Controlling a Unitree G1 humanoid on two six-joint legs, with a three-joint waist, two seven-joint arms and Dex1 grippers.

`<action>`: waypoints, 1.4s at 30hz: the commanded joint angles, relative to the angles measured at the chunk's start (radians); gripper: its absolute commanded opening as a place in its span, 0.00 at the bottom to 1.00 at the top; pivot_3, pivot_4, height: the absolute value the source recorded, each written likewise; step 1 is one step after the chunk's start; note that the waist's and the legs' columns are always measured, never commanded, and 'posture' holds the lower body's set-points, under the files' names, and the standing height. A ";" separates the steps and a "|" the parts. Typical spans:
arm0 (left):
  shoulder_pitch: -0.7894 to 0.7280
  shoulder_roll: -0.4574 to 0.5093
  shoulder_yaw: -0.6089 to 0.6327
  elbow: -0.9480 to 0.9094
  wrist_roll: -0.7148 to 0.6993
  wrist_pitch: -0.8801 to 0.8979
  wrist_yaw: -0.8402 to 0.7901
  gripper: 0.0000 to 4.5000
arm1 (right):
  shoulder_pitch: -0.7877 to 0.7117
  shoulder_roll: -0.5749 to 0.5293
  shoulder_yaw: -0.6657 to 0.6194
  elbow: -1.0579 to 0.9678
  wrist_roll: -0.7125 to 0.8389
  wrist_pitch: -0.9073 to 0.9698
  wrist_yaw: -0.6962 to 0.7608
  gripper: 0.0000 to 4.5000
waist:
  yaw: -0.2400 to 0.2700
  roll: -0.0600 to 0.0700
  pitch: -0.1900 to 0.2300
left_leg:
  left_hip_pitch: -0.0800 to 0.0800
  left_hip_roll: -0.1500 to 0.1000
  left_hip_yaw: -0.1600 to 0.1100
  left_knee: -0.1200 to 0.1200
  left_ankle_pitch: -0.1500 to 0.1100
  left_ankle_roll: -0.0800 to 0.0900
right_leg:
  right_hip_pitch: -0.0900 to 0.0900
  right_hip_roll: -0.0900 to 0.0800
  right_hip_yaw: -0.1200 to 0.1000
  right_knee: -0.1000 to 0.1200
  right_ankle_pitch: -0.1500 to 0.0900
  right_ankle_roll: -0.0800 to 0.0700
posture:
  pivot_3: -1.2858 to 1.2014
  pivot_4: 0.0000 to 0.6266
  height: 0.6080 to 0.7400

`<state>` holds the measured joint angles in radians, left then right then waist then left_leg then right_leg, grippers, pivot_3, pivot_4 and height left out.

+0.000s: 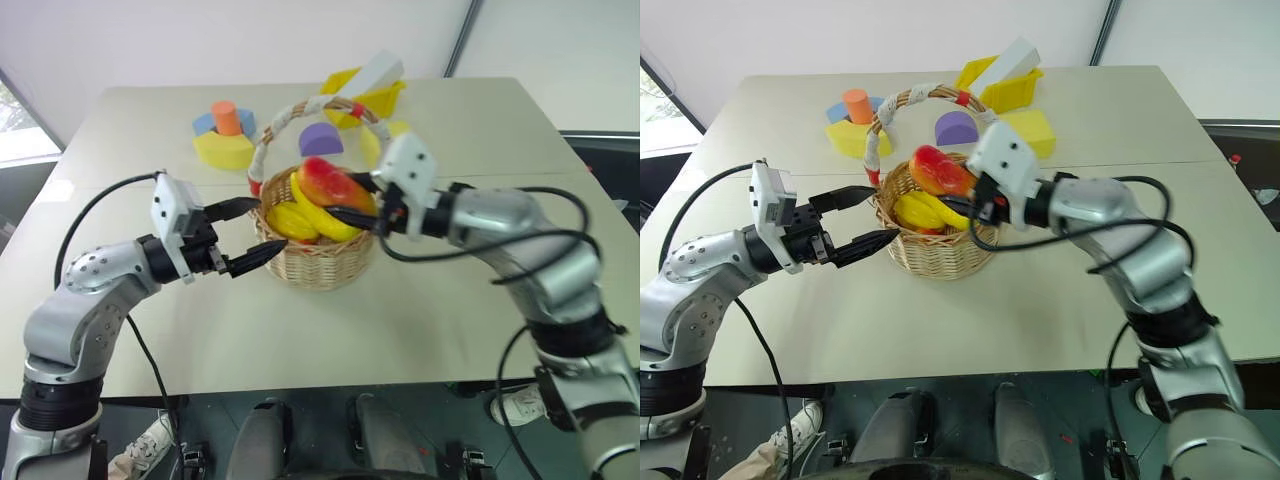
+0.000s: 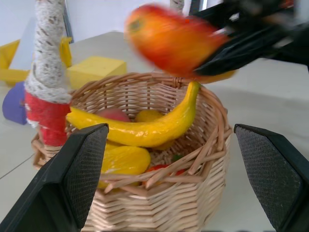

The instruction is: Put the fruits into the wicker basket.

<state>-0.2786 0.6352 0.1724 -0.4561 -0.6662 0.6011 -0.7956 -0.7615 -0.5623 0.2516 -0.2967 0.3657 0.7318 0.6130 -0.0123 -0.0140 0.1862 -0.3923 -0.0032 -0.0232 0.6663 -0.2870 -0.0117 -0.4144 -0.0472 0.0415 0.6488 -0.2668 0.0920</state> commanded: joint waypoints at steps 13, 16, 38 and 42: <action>0.026 -0.041 -0.003 -0.023 -0.030 -0.035 0.010 0.99 | 0.301 -0.057 -0.264 -0.276 0.118 -0.170 0.123 0.98 | 0.005 0.000 0.000 | -0.001 -0.001 0.000 -0.001 0.000 0.000 | 0.000 -0.001 0.000 0.000 0.000 0.000 | 0.52 0.24 1.00; 0.025 -0.064 -0.015 -0.014 -0.036 -0.039 0.002 0.99 | 0.426 -0.077 -0.358 -0.332 0.181 -0.130 0.102 0.98 | 0.002 0.000 0.000 | 0.001 -0.001 -0.001 0.000 -0.001 0.001 | 0.003 -0.002 -0.001 -0.002 0.000 0.000 | 0.52 0.24 1.00; -0.025 -0.138 -0.097 -0.015 -0.026 -0.053 0.038 0.99 | 0.230 0.237 -0.308 0.087 0.044 -0.203 -0.165 0.02 | -0.009 0.000 0.000 | 0.001 0.000 0.001 -0.001 0.001 -0.001 | -0.001 0.002 0.001 0.001 0.000 0.000 | 0.52 0.24 1.00; -0.033 -0.143 -0.102 -0.004 -0.025 -0.057 0.039 0.99 | 0.230 0.219 -0.332 0.057 0.014 -0.217 -0.202 0.02 | -0.006 0.000 0.000 | 0.001 0.000 0.001 -0.001 0.001 -0.001 | -0.001 0.002 0.001 0.001 0.000 0.000 | 0.52 0.24 1.00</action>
<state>-0.2949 0.4967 0.0651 -0.4360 -0.6871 0.5619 -0.7577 -0.5102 -0.3332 -0.0393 -0.1759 0.3820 0.5427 0.4302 -0.0186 -0.0137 0.1861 -0.3918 -0.0034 -0.0225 0.6655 -0.2865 -0.0128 -0.4152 -0.0455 0.0422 0.6501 -0.2666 0.0918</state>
